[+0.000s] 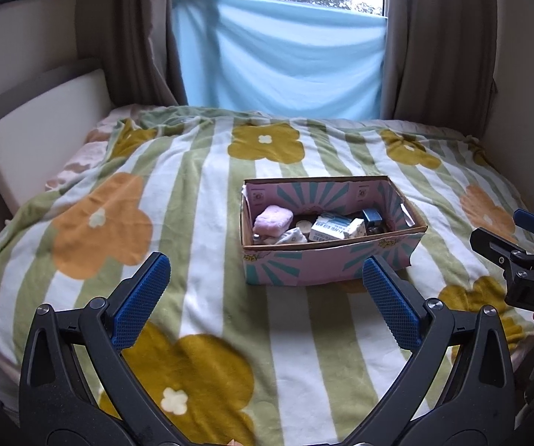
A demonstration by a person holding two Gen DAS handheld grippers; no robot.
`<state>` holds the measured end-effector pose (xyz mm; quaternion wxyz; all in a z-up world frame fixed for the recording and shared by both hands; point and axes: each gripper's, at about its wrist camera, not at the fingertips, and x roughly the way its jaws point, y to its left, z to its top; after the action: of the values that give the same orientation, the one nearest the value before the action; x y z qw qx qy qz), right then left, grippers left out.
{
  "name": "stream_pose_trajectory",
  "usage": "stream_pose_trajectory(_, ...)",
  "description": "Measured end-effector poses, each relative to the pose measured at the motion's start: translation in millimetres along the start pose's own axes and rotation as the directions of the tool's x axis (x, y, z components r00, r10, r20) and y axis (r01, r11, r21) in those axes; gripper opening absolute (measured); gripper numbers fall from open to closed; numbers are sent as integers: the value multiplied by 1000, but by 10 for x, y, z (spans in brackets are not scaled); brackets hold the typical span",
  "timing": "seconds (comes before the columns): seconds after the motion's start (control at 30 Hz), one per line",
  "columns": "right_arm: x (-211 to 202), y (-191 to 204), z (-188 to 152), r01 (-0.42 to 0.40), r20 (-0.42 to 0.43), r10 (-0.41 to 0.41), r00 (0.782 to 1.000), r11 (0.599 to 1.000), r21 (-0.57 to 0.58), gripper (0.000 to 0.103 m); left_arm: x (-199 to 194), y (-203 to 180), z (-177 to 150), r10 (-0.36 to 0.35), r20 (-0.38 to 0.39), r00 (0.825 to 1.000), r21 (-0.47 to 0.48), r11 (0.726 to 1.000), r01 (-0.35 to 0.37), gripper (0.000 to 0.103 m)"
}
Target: Organize objects
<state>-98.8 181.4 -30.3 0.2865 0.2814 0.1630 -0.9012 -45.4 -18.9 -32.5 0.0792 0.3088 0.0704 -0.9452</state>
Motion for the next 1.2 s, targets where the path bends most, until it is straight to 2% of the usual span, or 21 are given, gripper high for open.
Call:
stream_pose_trajectory(0.43,-10,-89,9,-1,-3,1,1000,1000,27,102,-27,-50,22,-25,27,999,-13,1000,26,103)
stream_pose_trajectory(0.8,-17,-87,20,-7,-4,7,1000,1000,29,102,-39,-154,13,13,40,999,29,999,-14,103)
stream_pose_trajectory(0.93,-28,-84,32,-26,-13,27,1000,999,41,102,-53,-158,22,9,47,999,26,1000,-10,103)
stream_pose_trajectory(1.2,-48,-75,39,-17,-7,18,1000,999,38,102,-17,-176,5,9,35,999,31,999,-10,103)
